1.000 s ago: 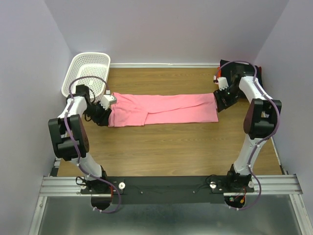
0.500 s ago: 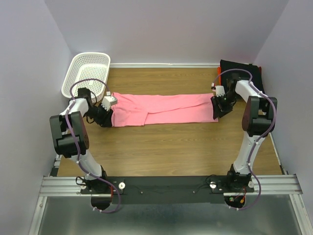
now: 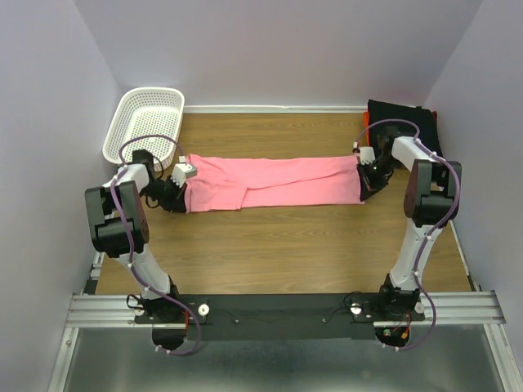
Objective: Fold and stack the t-shirts
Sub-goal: Fold the other side of the tshirt into a rectangle
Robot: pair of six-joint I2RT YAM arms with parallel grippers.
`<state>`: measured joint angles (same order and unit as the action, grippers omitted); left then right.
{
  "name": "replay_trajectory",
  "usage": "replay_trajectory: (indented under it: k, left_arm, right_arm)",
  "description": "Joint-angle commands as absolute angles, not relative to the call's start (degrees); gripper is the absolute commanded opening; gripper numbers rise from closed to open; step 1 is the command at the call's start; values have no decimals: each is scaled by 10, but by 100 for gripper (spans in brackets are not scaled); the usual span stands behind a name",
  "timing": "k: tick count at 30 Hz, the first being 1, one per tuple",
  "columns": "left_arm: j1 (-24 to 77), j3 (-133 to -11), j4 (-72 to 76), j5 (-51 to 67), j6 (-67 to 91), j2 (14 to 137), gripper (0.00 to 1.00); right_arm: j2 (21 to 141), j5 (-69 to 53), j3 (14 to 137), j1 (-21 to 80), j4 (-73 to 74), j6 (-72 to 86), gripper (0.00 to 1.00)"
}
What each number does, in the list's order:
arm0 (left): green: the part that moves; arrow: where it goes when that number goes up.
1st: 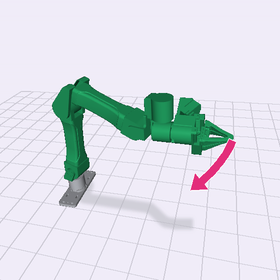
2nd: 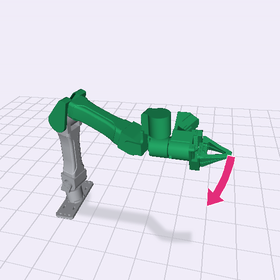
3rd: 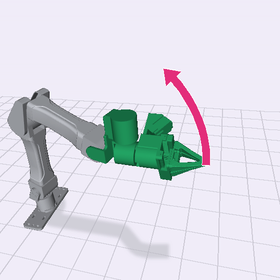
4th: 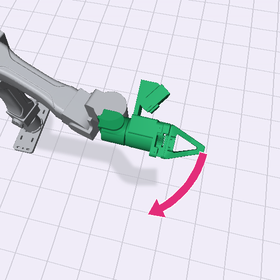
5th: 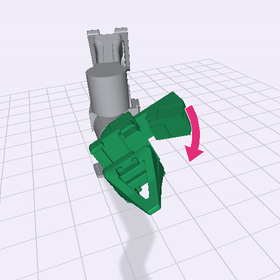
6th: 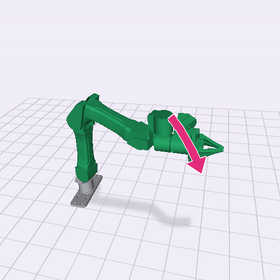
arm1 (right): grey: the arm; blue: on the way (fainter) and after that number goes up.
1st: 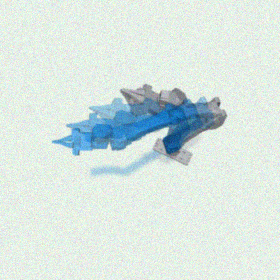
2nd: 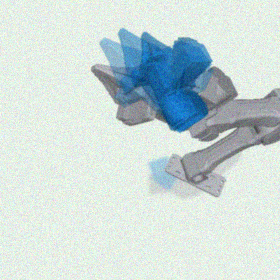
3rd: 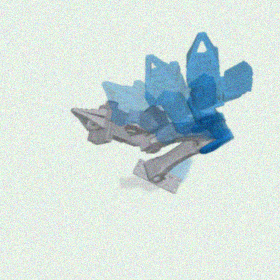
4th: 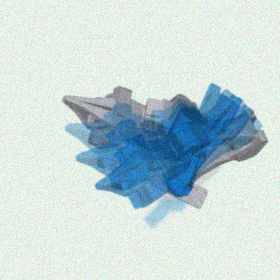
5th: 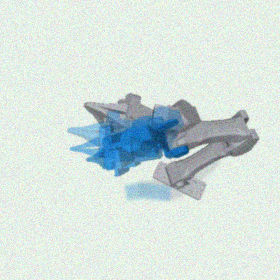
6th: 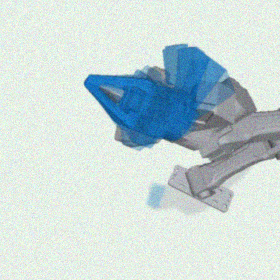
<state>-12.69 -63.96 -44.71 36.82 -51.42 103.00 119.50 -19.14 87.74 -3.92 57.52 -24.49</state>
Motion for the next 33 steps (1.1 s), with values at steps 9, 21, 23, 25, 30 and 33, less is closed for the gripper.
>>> replay_trajectory:
  k: [9,21,23,25,30,33]
  left_arm:
    - [-150,-676,-534,319,-521,990,0]
    - [-149,-642,-512,293,-479,1014,3]
    - [-149,-634,-506,290,-483,1013,24]
    - [-153,-632,-514,294,-494,1001,31]
    - [-162,-645,-581,351,-546,940,40]
    - [-149,-631,-594,372,-564,904,41]
  right_arm:
    - [1143,-116,826,-57,575,-303,1]
    - [1138,-94,798,-66,587,-338,9]
    - [1130,-104,806,-66,604,-337,28]
    - [1114,-117,814,-66,623,-334,41]
    - [1039,-225,842,-60,657,-296,57]
    - [1013,-283,837,-26,643,-247,56]
